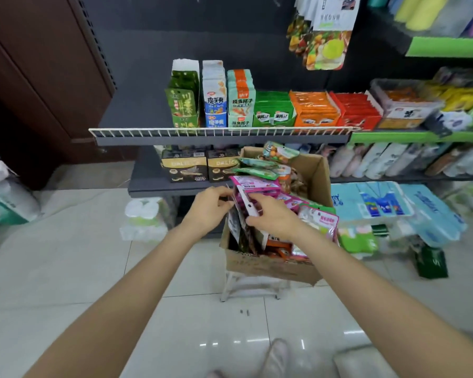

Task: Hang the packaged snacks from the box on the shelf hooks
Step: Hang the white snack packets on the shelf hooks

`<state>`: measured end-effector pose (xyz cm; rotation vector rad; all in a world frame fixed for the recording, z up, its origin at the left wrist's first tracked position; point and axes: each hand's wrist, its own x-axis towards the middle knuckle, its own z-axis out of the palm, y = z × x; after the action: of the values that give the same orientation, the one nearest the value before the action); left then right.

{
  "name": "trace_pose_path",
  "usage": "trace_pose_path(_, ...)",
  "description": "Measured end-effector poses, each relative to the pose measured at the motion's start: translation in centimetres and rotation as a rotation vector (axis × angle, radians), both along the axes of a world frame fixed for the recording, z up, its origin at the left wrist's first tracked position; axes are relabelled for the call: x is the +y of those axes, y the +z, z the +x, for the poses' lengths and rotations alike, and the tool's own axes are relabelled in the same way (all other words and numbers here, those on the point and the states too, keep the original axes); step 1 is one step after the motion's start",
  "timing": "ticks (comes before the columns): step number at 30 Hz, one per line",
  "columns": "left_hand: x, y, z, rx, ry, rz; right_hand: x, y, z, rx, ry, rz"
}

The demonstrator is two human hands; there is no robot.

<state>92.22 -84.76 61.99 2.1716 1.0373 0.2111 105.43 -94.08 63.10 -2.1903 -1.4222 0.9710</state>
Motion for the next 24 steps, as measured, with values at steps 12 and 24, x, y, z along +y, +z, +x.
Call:
trace_pose_path(12, 0.4, 0.6, 1.5, -0.002, 0.108, -0.025, -1.6, 0.8, 2.6, -0.168, -0.323, 0.26)
trace_pose_path(24, -0.1, 1.9, 2.6, 0.233, 0.176, 0.057, -1.9, 2.1, 3.2, -0.141, -0.376, 0.394)
